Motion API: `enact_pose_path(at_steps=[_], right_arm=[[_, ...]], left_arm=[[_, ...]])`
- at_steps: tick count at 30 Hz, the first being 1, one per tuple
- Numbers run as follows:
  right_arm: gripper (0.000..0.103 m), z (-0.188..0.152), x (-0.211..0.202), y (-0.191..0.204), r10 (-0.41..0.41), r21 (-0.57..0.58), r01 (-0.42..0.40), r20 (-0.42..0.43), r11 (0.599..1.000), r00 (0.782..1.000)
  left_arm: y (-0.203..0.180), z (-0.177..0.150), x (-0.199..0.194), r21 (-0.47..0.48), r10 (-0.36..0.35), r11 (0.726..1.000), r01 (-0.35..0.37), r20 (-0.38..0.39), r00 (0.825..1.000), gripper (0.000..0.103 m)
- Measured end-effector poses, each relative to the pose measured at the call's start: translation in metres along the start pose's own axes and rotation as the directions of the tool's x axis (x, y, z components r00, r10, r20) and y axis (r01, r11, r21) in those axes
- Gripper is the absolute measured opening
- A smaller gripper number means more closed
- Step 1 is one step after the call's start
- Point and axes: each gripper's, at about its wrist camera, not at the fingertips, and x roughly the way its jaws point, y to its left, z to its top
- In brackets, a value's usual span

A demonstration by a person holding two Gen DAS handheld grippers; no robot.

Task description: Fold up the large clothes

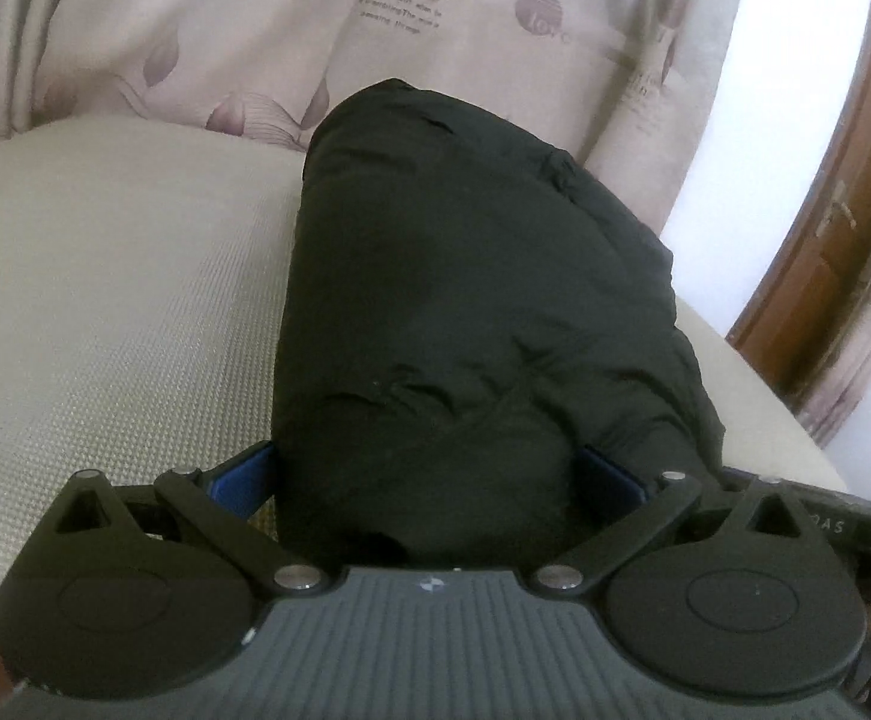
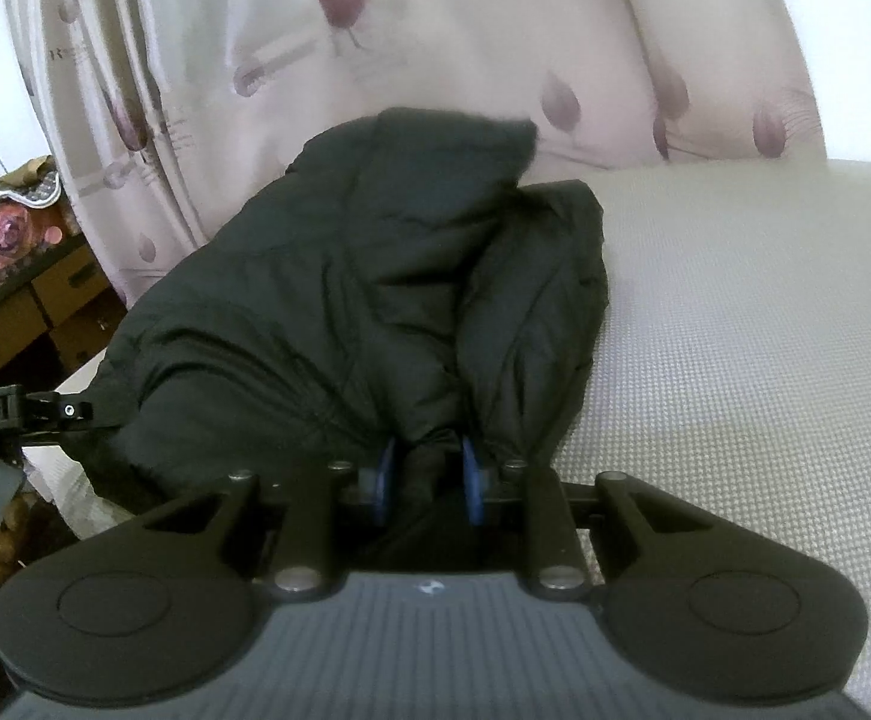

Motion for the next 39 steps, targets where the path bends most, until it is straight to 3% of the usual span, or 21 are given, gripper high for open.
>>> enact_pose_path(at_steps=[9, 24, 34, 39], right_arm=[[0.022, 0.002, 0.000, 0.004, -0.028, 0.022, 0.028, -0.004, 0.999, 1.000], [0.025, 0.008, 0.011, -0.002, -0.024, 0.094, 0.025, -0.012, 0.995, 1.000], [0.025, 0.001, 0.011, -0.011, 0.004, 0.170, -0.004, -0.002, 0.985, 1.000], [0.025, -0.003, 0.007, -0.014, 0.026, 0.202, -0.027, 0.006, 0.979, 1.000]], left_arm=[[-0.005, 0.001, 0.001, 0.010, 0.019, 1.000, -0.019, -0.013, 1.000, 0.103], [-0.024, 0.011, 0.012, 0.122, 0.090, 0.988, -0.093, 0.024, 0.996, 0.103], [-0.014, 0.007, 0.013, 0.069, 0.071, 0.995, -0.073, 0.037, 0.997, 0.103], [-0.014, 0.009, 0.006, 0.103, 0.083, 0.991, -0.088, 0.051, 0.995, 0.103]])
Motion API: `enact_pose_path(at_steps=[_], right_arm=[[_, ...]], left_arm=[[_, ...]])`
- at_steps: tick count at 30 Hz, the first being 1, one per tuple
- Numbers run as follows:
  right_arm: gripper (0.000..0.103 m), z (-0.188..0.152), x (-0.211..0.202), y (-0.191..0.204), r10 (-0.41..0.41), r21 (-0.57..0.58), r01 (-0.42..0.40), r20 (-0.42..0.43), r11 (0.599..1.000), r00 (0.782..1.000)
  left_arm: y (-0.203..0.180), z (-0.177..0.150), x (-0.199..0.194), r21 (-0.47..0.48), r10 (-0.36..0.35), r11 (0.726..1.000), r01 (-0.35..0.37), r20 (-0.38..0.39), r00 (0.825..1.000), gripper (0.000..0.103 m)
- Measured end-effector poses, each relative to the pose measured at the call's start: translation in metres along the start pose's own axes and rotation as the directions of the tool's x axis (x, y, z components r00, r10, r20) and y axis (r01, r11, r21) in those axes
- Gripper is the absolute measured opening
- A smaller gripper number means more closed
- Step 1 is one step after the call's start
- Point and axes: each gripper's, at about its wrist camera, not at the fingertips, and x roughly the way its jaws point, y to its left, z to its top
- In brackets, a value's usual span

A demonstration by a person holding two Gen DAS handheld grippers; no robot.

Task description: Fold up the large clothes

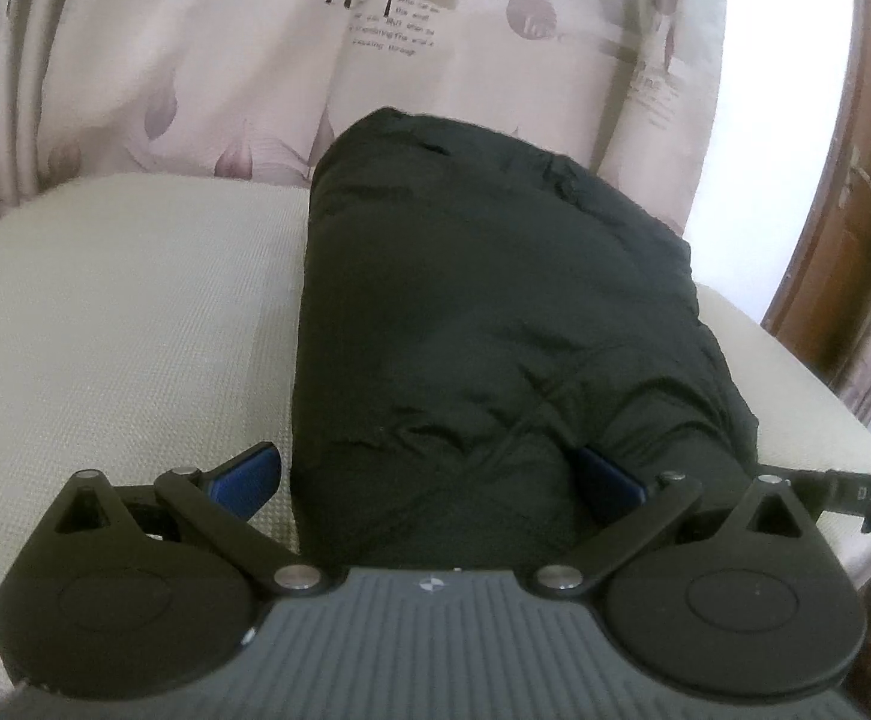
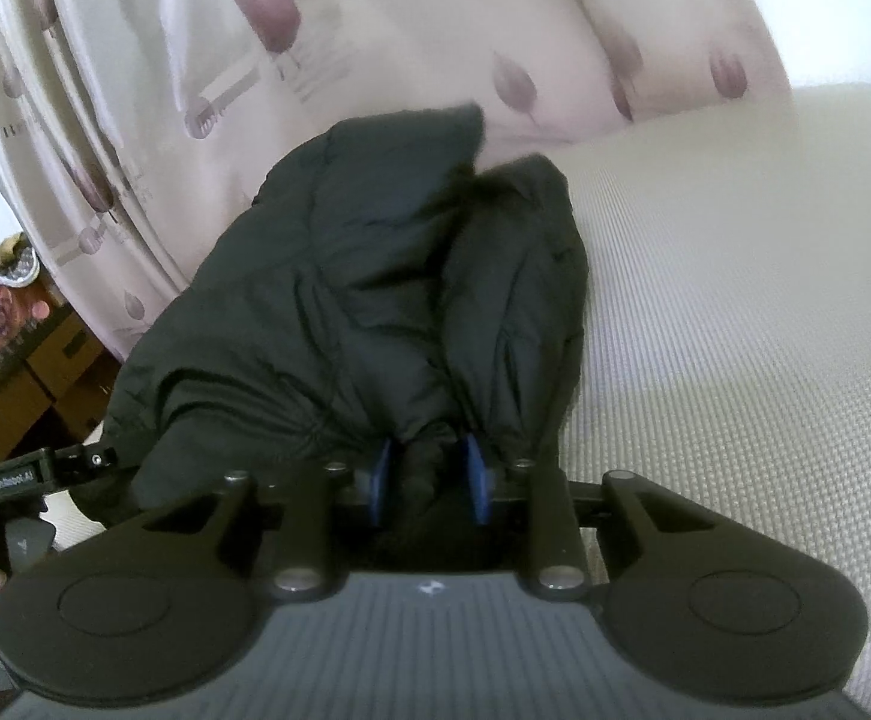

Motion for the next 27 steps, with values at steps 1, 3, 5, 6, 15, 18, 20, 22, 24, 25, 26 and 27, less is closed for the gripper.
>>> enact_pose_path(at_steps=[1, 3, 5, 6, 15, 18, 20, 22, 24, 25, 26, 27], right_arm=[[0.025, 0.001, 0.000, -0.001, 0.005, 0.008, -0.005, -0.001, 1.000, 1.000], [0.025, 0.002, 0.001, -0.003, 0.011, 0.020, -0.011, -0.001, 1.000, 1.000], [0.025, 0.002, 0.000, -0.003, 0.015, 0.028, -0.015, 0.002, 1.000, 1.000], [0.026, 0.002, -0.001, -0.003, 0.018, 0.034, -0.018, 0.004, 0.999, 1.000], [0.085, 0.024, -0.008, 0.009, 0.004, -0.023, -0.004, 0.001, 1.000, 1.000], [0.097, 0.034, -0.011, 0.017, -0.074, -0.072, 0.076, 0.035, 0.994, 0.997], [0.097, 0.041, -0.005, 0.016, -0.068, -0.085, 0.069, 0.012, 0.994, 0.998], [0.097, 0.052, 0.007, 0.015, -0.105, -0.088, 0.104, -0.007, 0.991, 0.994], [0.097, 0.066, 0.022, 0.007, -0.101, -0.065, 0.099, -0.028, 0.993, 0.995], [0.098, 0.072, 0.028, 0.003, -0.083, -0.035, 0.081, -0.046, 0.996, 0.996], [0.098, 0.078, 0.035, -0.002, -0.056, 0.003, 0.057, -0.068, 0.998, 0.996], [0.100, 0.085, 0.042, -0.007, -0.018, 0.042, 0.022, -0.091, 0.999, 0.996]], left_arm=[[-0.001, 0.000, -0.003, 0.006, 0.003, 1.000, -0.003, 0.010, 1.000, 0.103], [0.001, 0.000, -0.009, 0.014, 0.007, 1.000, -0.007, 0.032, 0.999, 0.103], [0.006, 0.002, -0.015, 0.010, 0.005, 1.000, -0.006, 0.059, 0.998, 0.103], [0.009, 0.003, -0.018, 0.003, 0.006, 1.000, -0.007, 0.069, 0.998, 0.103], [0.050, 0.045, -0.015, -0.106, -0.094, 0.989, 0.104, 0.090, 0.991, 0.103], [0.056, 0.057, 0.000, -0.119, -0.112, 0.986, 0.116, 0.043, 0.993, 0.103], [0.056, 0.060, 0.011, -0.098, -0.118, 0.988, 0.120, 0.021, 0.993, 0.103], [0.055, 0.064, 0.023, -0.073, -0.139, 0.988, 0.139, 0.000, 0.990, 0.103], [0.058, 0.069, 0.034, -0.083, -0.178, 0.981, 0.176, -0.012, 0.984, 0.103], [0.061, 0.071, 0.040, -0.094, -0.197, 0.976, 0.195, -0.019, 0.980, 0.103], [0.064, 0.074, 0.046, -0.102, -0.218, 0.971, 0.214, -0.028, 0.976, 0.103], [0.066, 0.077, 0.052, -0.104, -0.235, 0.967, 0.231, -0.035, 0.971, 0.103]])
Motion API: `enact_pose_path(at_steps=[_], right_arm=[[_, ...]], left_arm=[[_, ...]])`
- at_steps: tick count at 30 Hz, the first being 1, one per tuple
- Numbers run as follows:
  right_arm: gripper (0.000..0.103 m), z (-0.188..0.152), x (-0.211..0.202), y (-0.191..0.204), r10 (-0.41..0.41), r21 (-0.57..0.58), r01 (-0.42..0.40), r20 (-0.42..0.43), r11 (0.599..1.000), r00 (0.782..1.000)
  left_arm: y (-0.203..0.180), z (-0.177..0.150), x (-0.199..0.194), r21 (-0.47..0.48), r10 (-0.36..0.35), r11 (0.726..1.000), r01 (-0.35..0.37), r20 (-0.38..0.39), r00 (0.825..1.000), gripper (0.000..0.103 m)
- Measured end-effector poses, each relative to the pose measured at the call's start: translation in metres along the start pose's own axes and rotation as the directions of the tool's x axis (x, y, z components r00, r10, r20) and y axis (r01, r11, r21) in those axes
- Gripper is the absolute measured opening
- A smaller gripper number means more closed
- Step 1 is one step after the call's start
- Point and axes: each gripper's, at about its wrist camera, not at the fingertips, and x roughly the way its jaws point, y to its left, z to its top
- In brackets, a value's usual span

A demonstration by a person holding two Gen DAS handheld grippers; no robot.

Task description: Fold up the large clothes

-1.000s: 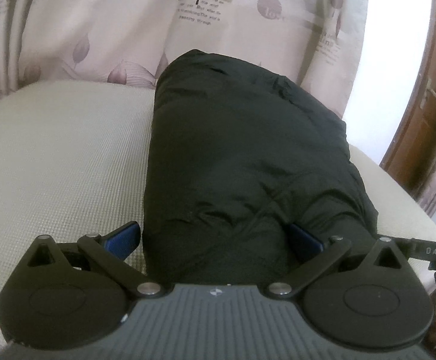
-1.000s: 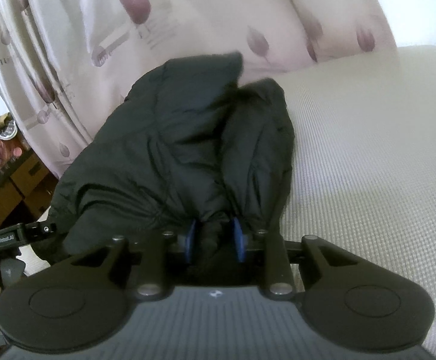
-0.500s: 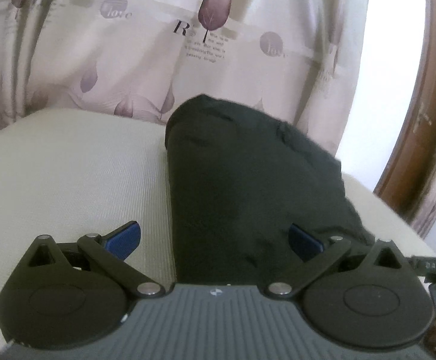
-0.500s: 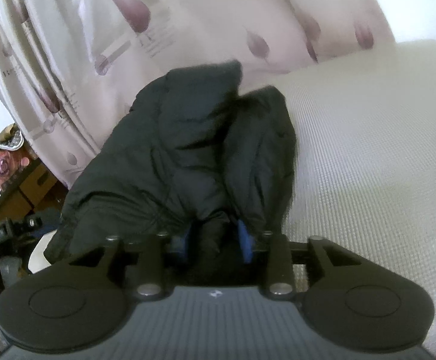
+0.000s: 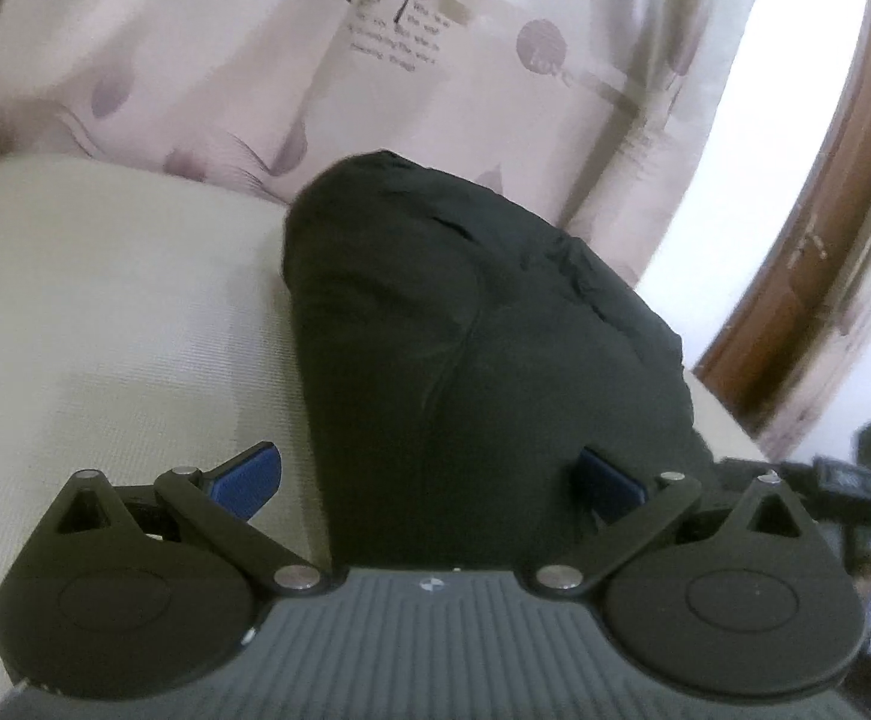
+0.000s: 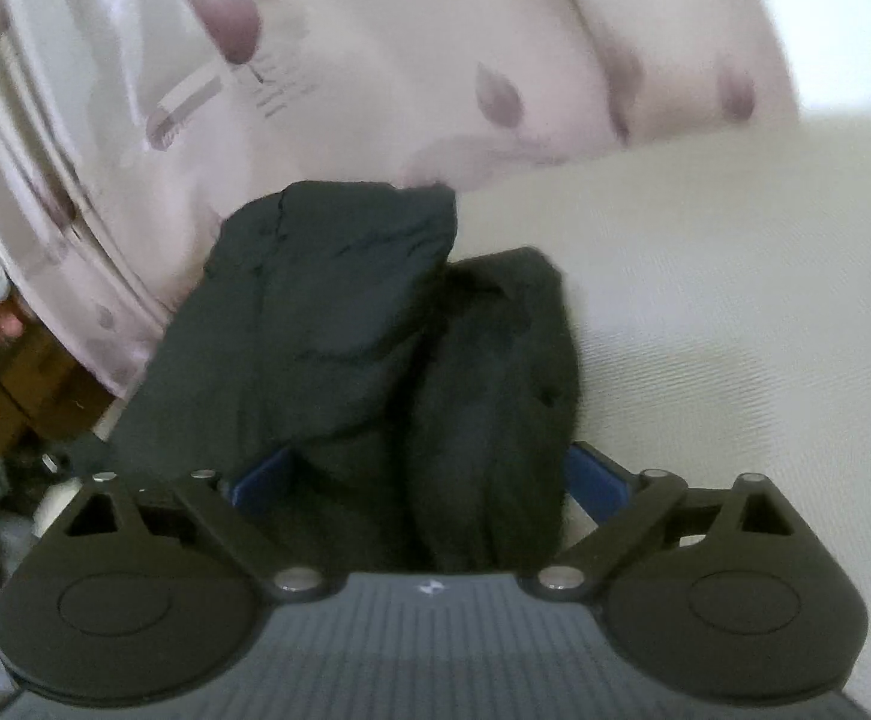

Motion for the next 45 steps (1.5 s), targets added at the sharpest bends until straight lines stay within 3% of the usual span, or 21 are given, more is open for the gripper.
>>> enact_pose_path(at_steps=[5, 9, 11, 13, 17, 23, 24, 26, 28, 29, 31, 36, 39, 45], right_arm=[[0.103, 0.018, 0.034, -0.017, 0.117, 0.131, -0.102, -0.108, 0.986, 0.987], [0.102, 0.018, 0.050, -0.010, 0.170, 0.103, -0.159, -0.110, 0.982, 0.979], [0.081, 0.019, 0.054, -0.005, 0.175, 0.076, -0.168, -0.091, 0.983, 0.980], [0.053, 0.024, 0.055, 0.005, 0.163, 0.021, -0.162, -0.053, 0.987, 0.985], [0.037, 0.042, 0.062, 0.023, 0.144, -0.014, -0.144, 0.014, 0.990, 0.990], [0.036, 0.058, 0.075, 0.026, 0.152, 0.011, -0.153, 0.044, 0.988, 0.987], [0.037, 0.056, 0.079, 0.024, 0.139, 0.017, -0.139, 0.030, 0.990, 0.990], [0.049, 0.051, 0.080, 0.022, 0.112, 0.031, -0.113, 0.017, 0.993, 0.994], [0.068, 0.045, 0.075, 0.015, 0.113, 0.066, -0.113, 0.001, 0.991, 0.994], [0.073, 0.043, 0.070, 0.013, 0.102, 0.072, -0.102, 0.000, 0.992, 0.995], [0.092, 0.041, 0.061, 0.013, 0.068, 0.054, -0.067, -0.003, 0.996, 0.998], [0.102, 0.043, 0.064, 0.009, 0.019, 0.086, -0.011, -0.088, 0.996, 0.996], [0.103, 0.039, 0.078, -0.003, 0.132, 0.197, -0.098, -0.171, 0.976, 0.976], [0.103, 0.036, 0.093, -0.012, 0.188, 0.213, -0.151, -0.166, 0.965, 0.968]], left_arm=[[0.014, 0.008, 0.030, -0.048, -0.112, 0.993, 0.108, -0.090, 0.990, 0.103], [0.021, 0.015, 0.053, -0.088, -0.147, 0.987, 0.138, -0.110, 0.983, 0.102], [0.024, 0.018, 0.056, -0.089, -0.126, 0.989, 0.120, -0.060, 0.990, 0.089], [0.020, 0.026, 0.058, -0.063, -0.098, 0.993, 0.095, -0.038, 0.994, 0.080], [0.019, 0.050, 0.063, -0.055, -0.061, 0.997, 0.059, -0.025, 0.998, 0.072], [0.026, 0.067, 0.071, -0.021, -0.026, 0.999, 0.025, -0.052, 0.998, 0.076], [0.026, 0.066, 0.072, -0.009, -0.024, 1.000, 0.023, -0.065, 0.998, 0.078], [0.026, 0.065, 0.072, 0.015, -0.022, 1.000, 0.024, -0.091, 0.996, 0.088], [0.026, 0.064, 0.069, 0.053, -0.027, 0.998, 0.032, -0.102, 0.994, 0.096], [0.025, 0.063, 0.067, 0.079, -0.020, 0.997, 0.028, -0.098, 0.995, 0.103], [0.023, 0.059, 0.061, 0.126, -0.007, 0.992, 0.019, -0.091, 0.996, 0.103], [0.014, 0.056, 0.065, 0.148, -0.016, 0.988, 0.031, -0.106, 0.994, 0.103], [0.021, 0.057, 0.068, 0.132, -0.049, 0.989, 0.065, -0.121, 0.991, 0.103], [0.051, 0.056, 0.081, -0.005, -0.157, 0.987, 0.159, -0.176, 0.972, 0.103]])
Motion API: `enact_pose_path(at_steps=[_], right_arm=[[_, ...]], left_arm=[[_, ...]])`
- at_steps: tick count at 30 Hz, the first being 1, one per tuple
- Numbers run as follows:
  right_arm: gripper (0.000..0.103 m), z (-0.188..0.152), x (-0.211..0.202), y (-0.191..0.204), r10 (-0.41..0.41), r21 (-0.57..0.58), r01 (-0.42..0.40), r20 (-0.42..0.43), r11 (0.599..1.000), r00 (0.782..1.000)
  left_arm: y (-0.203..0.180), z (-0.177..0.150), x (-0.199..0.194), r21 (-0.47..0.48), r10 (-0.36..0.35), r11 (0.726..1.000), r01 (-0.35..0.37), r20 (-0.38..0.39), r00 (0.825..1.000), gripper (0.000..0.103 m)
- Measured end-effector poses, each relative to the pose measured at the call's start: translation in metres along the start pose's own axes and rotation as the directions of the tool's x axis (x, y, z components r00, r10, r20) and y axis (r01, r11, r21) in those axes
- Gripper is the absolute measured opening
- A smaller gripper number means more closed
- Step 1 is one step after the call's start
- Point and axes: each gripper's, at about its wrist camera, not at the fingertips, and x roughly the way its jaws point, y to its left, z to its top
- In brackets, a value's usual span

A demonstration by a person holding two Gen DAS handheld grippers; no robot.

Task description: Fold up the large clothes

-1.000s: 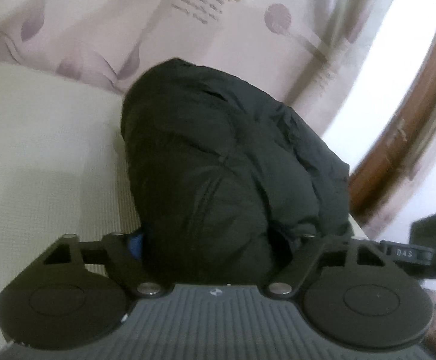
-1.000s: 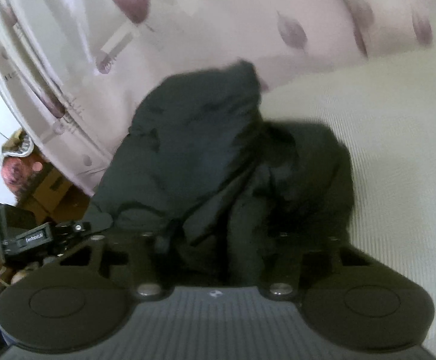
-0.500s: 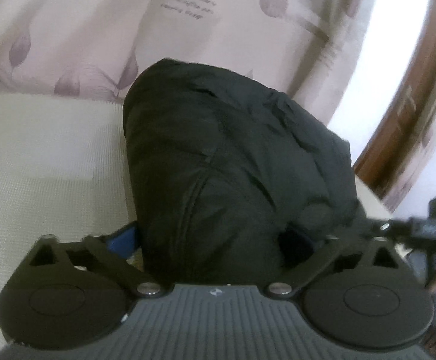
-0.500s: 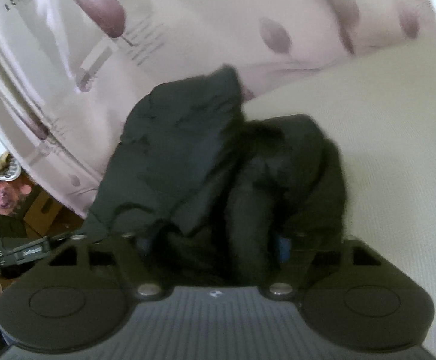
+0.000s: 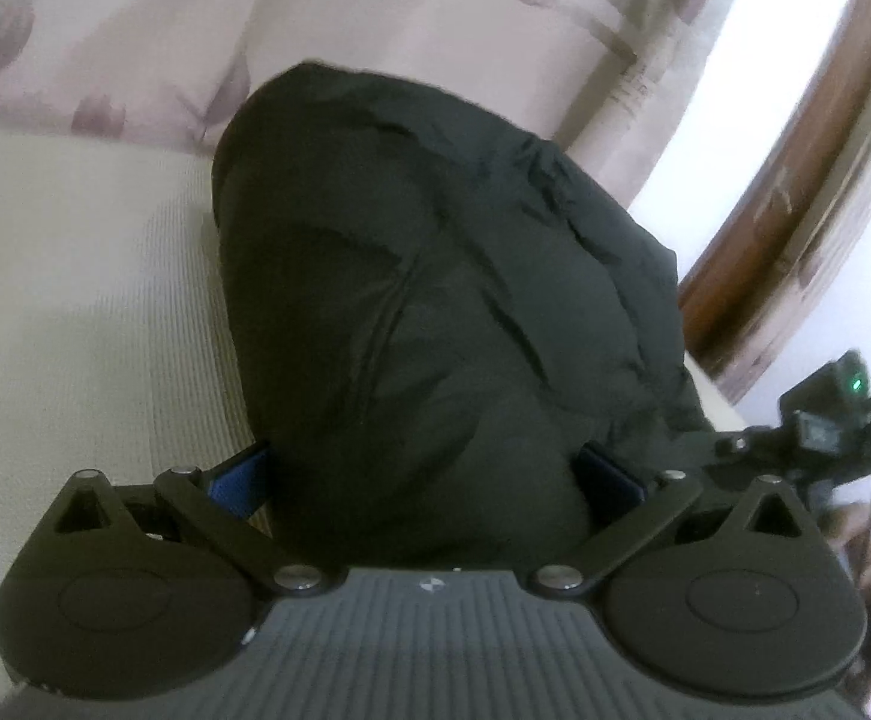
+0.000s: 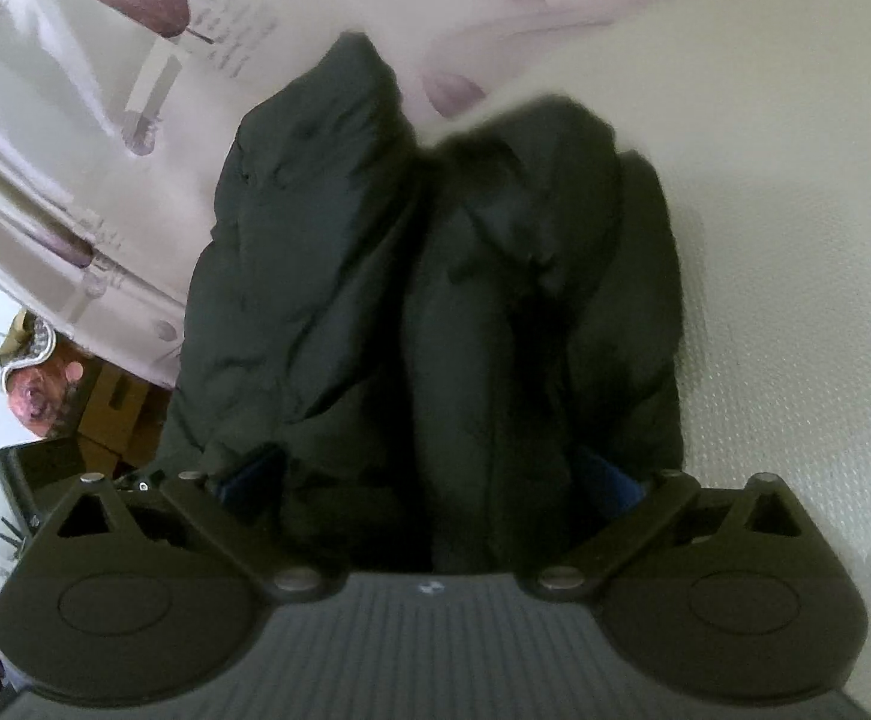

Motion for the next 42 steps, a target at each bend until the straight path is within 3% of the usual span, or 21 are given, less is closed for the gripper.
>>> enact_pose_path(at_steps=[6, 10, 13, 15, 18, 21, 24, 28, 30, 34, 37, 42], right_arm=[[0.103, 0.009, -0.022, -0.010, 0.001, 0.007, -0.001, -0.006, 1.000, 1.000], [0.103, 0.017, -0.045, -0.015, -0.058, -0.015, 0.058, -0.003, 0.998, 0.998], [0.103, 0.018, -0.042, -0.025, -0.074, 0.007, 0.074, -0.047, 0.997, 0.996], [0.103, 0.016, -0.039, -0.032, -0.055, 0.031, 0.057, -0.058, 0.998, 0.997], [0.103, 0.012, -0.028, -0.048, 0.062, 0.138, -0.052, -0.070, 0.989, 0.996], [0.103, 0.012, -0.016, -0.049, 0.122, 0.170, -0.111, -0.052, 0.979, 0.991], [0.103, 0.013, -0.004, -0.041, 0.145, 0.154, -0.136, -0.050, 0.979, 0.988], [0.103, 0.007, 0.005, -0.029, 0.160, 0.086, -0.156, -0.041, 0.984, 0.986], [0.095, -0.001, 0.003, -0.019, 0.101, -0.010, -0.102, -0.016, 0.995, 0.995], [0.062, -0.012, -0.004, 0.006, 0.021, -0.184, -0.009, 0.059, 0.983, 0.998], [0.053, -0.015, -0.008, 0.022, -0.011, -0.237, 0.032, 0.088, 0.971, 0.996], [0.048, -0.019, -0.012, 0.027, 0.025, -0.202, -0.002, 0.111, 0.979, 0.994]], left_arm=[[0.004, -0.005, -0.009, -0.009, -0.022, 1.000, 0.022, 0.015, 1.000, 0.103], [0.006, -0.004, -0.008, -0.015, -0.031, 0.999, 0.031, 0.004, 1.000, 0.103], [0.008, -0.003, -0.007, -0.022, -0.039, 0.999, 0.039, 0.005, 0.999, 0.103], [0.009, -0.005, -0.006, -0.032, -0.041, 0.999, 0.041, 0.003, 0.999, 0.103], [0.011, -0.005, -0.004, -0.043, -0.052, 0.998, 0.051, -0.008, 0.999, 0.103], [0.012, -0.005, 0.000, -0.051, -0.059, 0.997, 0.058, -0.019, 0.998, 0.103], [0.007, -0.009, 0.002, -0.021, -0.044, 0.999, 0.044, 0.002, 0.999, 0.103], [-0.002, -0.016, -0.005, 0.015, -0.006, 1.000, 0.006, 0.046, 0.999, 0.094], [-0.008, -0.020, -0.008, 0.031, 0.023, 0.999, -0.025, 0.066, 0.998, 0.091], [-0.028, -0.025, -0.012, 0.074, 0.116, 0.990, -0.124, 0.099, 0.988, 0.080], [-0.041, -0.028, -0.019, 0.072, 0.174, 0.981, -0.182, 0.114, 0.978, 0.077], [-0.051, -0.035, -0.031, 0.059, 0.212, 0.974, -0.220, 0.113, 0.971, 0.076]])
